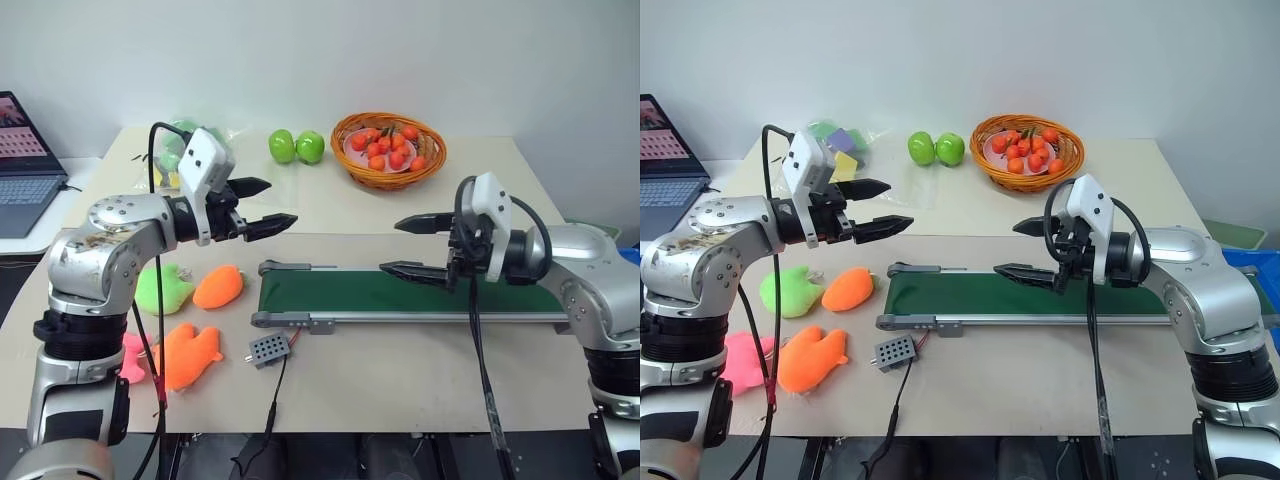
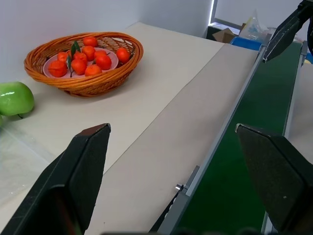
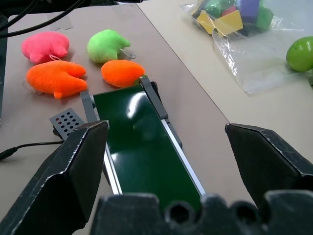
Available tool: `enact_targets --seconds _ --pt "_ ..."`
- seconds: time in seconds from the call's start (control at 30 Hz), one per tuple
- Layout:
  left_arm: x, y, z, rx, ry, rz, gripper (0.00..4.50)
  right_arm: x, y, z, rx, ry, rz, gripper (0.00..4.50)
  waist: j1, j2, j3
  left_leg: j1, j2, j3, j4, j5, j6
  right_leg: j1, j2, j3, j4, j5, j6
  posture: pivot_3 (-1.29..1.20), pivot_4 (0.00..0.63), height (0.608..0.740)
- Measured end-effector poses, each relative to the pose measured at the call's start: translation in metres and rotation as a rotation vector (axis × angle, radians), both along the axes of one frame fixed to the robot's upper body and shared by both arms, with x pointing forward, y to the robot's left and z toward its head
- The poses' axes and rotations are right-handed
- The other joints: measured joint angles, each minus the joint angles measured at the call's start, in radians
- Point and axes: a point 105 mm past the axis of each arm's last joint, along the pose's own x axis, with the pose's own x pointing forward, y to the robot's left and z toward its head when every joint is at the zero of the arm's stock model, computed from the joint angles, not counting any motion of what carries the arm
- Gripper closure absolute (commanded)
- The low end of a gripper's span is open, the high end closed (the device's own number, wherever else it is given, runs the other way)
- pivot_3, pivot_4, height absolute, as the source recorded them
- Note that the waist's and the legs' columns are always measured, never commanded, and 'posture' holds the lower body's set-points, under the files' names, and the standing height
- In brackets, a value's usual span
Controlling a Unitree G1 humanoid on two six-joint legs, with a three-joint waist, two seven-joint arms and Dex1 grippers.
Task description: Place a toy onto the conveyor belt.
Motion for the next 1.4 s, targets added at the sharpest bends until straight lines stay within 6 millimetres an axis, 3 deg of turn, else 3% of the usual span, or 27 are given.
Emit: enact_targets --seconds 0.27,0.4,0.47,0.6,0.9,1.2,1.33,1.4 --pt "-0.001 -0.002 -0.001 -0.018 0.015 -0.025 0.13 -0.002 0.000 -0.002 -0.001 -0.001 -0.006 0.00 0.000 0.000 0.000 0.000 0.000 0.000 0.000 0.000 0.000 0.000 0.000 0.000 0.000 0.000 0.000 0.00 0.150 0.738" --pt "0.002 0.007 -0.001 -0.026 0.022 0.015 0.13 -0.002 0.000 -0.002 -0.002 0.001 0.000 0.00 -0.002 0.000 0.000 0.000 0.000 0.000 0.000 0.000 0.000 0.000 0.000 0.000 0.000 0.000 0.000 0.00 0.150 0.738" --pt "0.007 0.020 -0.002 -0.035 0.029 0.078 0.13 -0.002 0.000 -0.002 -0.002 0.005 0.003 0.00 -0.004 0.000 0.000 0.000 0.000 0.000 0.000 0.000 0.000 0.000 0.000 0.000 0.000 0.000 0.000 0.00 0.150 0.738" --pt "0.019 0.078 -0.016 -0.027 0.080 0.340 0.13 0.000 -0.001 -0.002 0.000 0.013 0.005 0.00 -0.008 0.000 0.000 0.001 0.000 0.000 -0.001 0.000 0.000 0.000 0.000 0.000 0.000 0.000 0.000 0.00 0.150 0.738" --pt "0.015 0.163 -0.093 -0.028 0.298 0.716 0.13 0.003 0.002 -0.004 -0.003 0.031 0.032 0.00 0.003 -0.001 0.001 0.000 0.000 0.000 0.000 0.000 0.000 0.000 0.000 -0.001 0.000 0.000 0.000 0.00 0.150 0.738" --pt "-0.003 0.205 -0.074 -0.291 0.293 0.848 0.13 0.003 0.001 -0.004 -0.018 0.032 0.041 0.00 -0.006 -0.001 0.001 0.001 0.001 0.000 -0.001 0.000 0.000 -0.001 0.000 -0.001 0.000 0.000 0.000 0.00 0.150 0.738" --pt "-0.029 0.231 -0.084 -0.332 0.361 0.913 0.13 0.006 0.000 -0.008 -0.025 0.042 0.038 0.00 -0.014 -0.001 0.001 0.002 0.001 0.001 -0.002 0.000 0.000 -0.001 0.000 0.000 0.000 0.000 0.000 0.00 0.150 0.738" --pt "-0.042 0.233 -0.094 -0.436 0.465 0.893 0.13 0.007 0.003 -0.009 -0.020 0.046 0.053 0.00 -0.013 -0.001 0.001 0.002 0.001 0.001 -0.002 0.000 -0.001 -0.001 0.000 -0.001 0.001 0.000 0.000 0.00 0.150 0.738"
